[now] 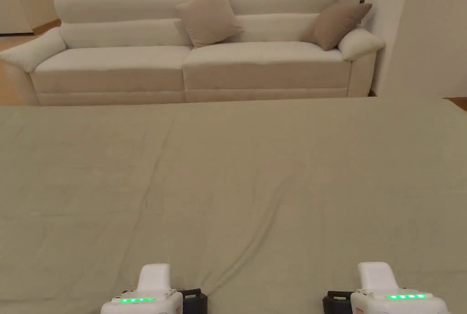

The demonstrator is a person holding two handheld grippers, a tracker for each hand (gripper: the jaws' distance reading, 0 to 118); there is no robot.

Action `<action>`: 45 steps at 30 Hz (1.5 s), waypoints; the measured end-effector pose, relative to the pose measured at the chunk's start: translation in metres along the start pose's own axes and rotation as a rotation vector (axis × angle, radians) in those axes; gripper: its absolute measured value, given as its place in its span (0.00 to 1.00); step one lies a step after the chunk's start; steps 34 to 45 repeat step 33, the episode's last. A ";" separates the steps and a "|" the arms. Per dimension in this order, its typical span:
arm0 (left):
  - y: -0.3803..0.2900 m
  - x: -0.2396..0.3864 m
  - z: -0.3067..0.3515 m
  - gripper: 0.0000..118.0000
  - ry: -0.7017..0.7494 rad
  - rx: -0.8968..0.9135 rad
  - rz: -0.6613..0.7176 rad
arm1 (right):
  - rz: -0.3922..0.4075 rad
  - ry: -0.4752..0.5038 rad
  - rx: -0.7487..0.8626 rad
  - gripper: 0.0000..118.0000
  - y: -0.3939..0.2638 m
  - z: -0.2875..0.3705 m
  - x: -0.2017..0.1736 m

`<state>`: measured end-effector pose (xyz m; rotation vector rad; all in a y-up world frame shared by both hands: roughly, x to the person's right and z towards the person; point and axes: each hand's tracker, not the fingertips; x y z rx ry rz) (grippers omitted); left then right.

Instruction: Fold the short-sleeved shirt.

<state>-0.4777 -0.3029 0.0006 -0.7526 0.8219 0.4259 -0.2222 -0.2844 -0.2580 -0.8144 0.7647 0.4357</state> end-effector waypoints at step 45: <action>0.005 0.006 0.007 0.99 0.028 -0.058 -0.061 | -0.012 0.023 0.016 1.00 -0.003 0.007 -0.003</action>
